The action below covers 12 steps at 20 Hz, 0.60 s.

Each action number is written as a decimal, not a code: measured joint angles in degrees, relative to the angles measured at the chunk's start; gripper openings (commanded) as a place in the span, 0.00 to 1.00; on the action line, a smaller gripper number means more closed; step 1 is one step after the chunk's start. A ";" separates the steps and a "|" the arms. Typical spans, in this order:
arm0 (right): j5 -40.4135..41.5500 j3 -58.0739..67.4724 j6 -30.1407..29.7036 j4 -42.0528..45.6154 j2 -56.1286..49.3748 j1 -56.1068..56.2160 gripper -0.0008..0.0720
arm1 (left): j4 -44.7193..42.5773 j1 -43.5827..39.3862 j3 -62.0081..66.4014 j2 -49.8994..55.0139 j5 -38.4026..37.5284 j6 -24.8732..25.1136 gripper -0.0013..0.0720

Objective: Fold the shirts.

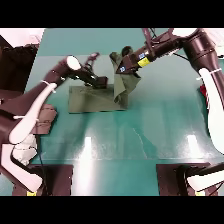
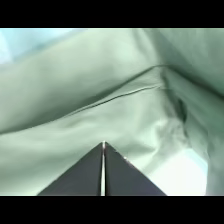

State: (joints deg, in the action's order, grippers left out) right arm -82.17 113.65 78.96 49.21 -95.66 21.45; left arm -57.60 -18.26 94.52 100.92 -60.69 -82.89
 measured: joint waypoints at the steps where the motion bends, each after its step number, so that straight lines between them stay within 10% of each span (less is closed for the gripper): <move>1: 0.50 1.16 -0.13 0.00 -1.16 0.90 0.04 | -0.83 1.81 0.07 -2.08 -1.38 0.92 0.05; 6: 8.28 2.75 -1.88 -0.42 -7.61 6.88 0.05 | -3.06 10.93 0.17 -12.81 -7.26 4.46 0.05; 9: 18.99 3.45 -8.90 -5.09 -12.79 11.87 0.71 | -3.43 15.43 0.22 -18.64 -8.90 5.31 0.05; 12: 28.96 5.31 -15.04 -11.50 -16.94 15.91 0.87 | -3.58 18.34 0.22 -22.56 -9.77 5.70 0.05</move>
State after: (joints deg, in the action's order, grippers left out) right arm -53.21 118.96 63.92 37.71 -112.60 37.36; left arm -61.19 0.08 94.74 78.37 -70.46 -77.19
